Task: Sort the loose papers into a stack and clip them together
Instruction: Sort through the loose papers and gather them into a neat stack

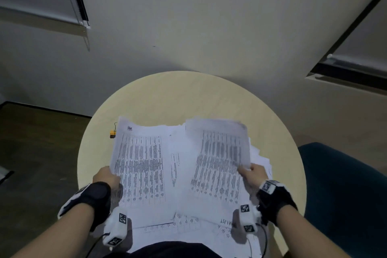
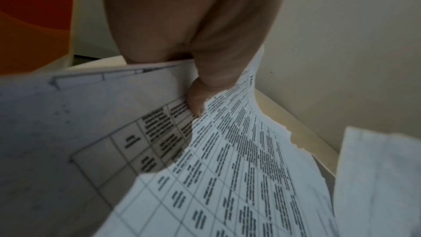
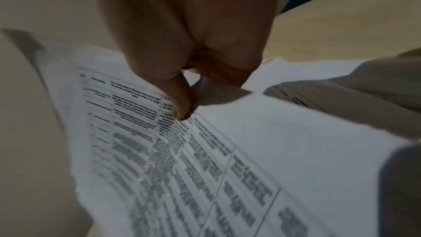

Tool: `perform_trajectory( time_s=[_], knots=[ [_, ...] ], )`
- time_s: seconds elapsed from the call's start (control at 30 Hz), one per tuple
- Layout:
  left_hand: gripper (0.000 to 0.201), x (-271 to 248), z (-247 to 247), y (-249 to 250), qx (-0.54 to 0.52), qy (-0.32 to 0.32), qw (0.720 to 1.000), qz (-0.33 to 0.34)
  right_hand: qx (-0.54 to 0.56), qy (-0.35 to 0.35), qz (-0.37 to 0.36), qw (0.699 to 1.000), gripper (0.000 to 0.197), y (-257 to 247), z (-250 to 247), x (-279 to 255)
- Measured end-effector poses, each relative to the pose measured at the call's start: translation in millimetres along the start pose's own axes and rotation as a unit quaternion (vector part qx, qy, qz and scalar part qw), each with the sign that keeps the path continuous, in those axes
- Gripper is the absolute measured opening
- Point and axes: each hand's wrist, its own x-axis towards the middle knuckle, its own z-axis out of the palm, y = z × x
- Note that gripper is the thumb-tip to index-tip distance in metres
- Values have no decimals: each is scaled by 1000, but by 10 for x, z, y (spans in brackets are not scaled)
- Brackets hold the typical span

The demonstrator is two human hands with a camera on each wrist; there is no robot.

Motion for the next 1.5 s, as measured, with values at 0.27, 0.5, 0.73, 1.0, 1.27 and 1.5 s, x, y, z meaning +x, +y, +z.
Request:
perform_trajectory(
  time_s=[0.27,0.5,0.73,1.0,1.27,1.5],
  knots=[
    [17,78,188,312,21,-53,995,81,255,-61,-3,965,49,-175,-474,210],
    [18,192,178,162,-54,-70,996,28,324,-75,50,942,28,-213,-481,288],
    [24,174,88,252,0,-35,998,45,374,-32,70,924,63,-320,-261,290],
    [7,3,173,361,-134,-81,987,45,136,-46,-8,990,35,-429,461,-199],
    [63,-14,321,336,-297,-133,945,-35,-141,-159,-141,967,86,-399,983,-258],
    [36,48,269,199,-140,-81,987,6,-279,-269,-212,897,103,-554,1263,-341]
  ],
)
